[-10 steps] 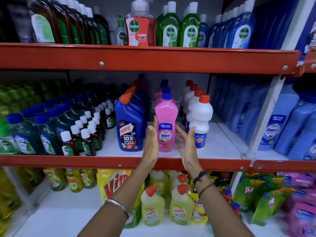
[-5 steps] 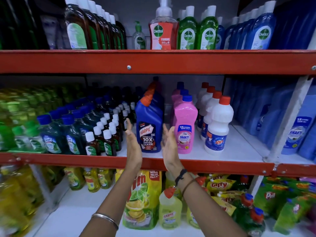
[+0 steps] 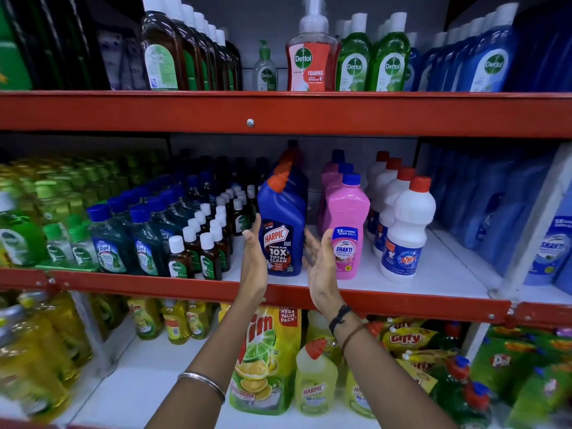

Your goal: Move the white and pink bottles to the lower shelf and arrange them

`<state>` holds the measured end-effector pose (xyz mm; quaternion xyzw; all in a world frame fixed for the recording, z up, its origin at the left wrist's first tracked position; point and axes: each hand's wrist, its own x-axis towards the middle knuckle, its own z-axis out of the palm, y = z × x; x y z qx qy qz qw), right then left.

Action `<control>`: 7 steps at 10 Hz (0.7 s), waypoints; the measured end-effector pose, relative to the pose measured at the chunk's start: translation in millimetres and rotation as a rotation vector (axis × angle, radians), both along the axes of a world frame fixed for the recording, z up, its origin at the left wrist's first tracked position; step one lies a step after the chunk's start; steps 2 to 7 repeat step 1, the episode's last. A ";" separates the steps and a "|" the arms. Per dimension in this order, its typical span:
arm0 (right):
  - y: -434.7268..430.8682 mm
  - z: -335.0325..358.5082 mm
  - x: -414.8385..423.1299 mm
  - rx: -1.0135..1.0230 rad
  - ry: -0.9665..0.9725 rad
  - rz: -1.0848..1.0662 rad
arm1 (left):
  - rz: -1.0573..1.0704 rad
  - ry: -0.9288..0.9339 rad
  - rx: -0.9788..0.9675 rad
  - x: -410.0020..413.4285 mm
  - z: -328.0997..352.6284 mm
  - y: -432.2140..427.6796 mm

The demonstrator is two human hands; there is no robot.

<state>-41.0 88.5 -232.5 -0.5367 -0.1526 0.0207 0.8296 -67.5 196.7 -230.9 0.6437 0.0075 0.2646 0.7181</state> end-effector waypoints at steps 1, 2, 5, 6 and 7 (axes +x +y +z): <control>-8.2 -2.1 1.5 0.015 -0.039 -0.027 | 0.071 -0.035 0.025 -2.7 -1.8 -4.6; -8.2 -2.1 1.5 0.015 -0.039 -0.027 | 0.071 -0.035 0.025 -2.7 -1.8 -4.6; -8.2 -2.1 1.5 0.015 -0.039 -0.027 | 0.071 -0.035 0.025 -2.7 -1.8 -4.6; -8.2 -2.1 1.5 0.015 -0.039 -0.027 | 0.071 -0.035 0.025 -2.7 -1.8 -4.6; -8.2 -2.1 1.5 0.015 -0.039 -0.027 | 0.071 -0.035 0.025 -2.7 -1.8 -4.6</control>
